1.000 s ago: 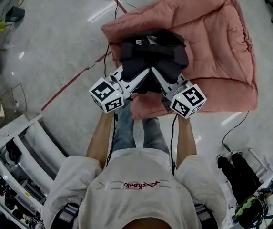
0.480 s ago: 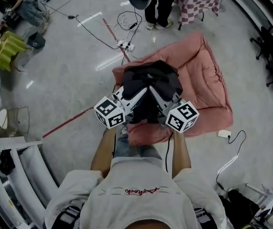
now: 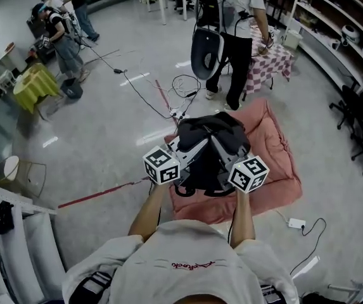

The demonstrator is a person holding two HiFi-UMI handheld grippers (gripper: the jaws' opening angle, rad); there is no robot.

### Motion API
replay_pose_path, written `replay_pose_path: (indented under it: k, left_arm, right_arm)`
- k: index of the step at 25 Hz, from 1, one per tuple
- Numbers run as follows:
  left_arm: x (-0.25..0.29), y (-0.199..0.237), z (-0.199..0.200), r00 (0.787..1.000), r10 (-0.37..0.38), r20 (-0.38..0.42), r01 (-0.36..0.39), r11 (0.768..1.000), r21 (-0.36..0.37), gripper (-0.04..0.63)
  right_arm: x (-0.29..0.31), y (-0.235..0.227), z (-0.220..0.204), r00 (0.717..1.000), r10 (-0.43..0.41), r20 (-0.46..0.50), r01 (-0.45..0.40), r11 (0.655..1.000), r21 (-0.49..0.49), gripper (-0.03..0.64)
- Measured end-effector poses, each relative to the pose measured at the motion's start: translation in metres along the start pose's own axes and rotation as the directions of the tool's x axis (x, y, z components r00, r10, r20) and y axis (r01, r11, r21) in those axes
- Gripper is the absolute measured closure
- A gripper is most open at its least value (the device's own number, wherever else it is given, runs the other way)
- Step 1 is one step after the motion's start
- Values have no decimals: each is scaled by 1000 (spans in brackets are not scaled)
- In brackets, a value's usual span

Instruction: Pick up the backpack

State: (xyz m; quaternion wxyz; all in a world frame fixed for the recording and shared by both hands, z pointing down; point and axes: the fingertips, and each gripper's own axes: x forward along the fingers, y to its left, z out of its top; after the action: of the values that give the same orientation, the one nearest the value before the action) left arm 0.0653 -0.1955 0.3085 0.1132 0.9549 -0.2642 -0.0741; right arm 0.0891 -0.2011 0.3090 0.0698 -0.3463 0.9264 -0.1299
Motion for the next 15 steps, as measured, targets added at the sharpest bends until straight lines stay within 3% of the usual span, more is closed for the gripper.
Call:
replay_pose_path:
  k: [11, 15]
  left_arm:
    - [-61, -45, -9, 993, -108, -39, 108, 994, -5, 546]
    - [-80, -66, -28, 989, -133, -64, 131, 991, -40, 546]
  right_arm:
    - [-29, 70, -21, 994, -110, 28, 110, 994, -7, 574]
    - [-50, 93, -43, 989, -151, 11, 151, 989, 11, 574]
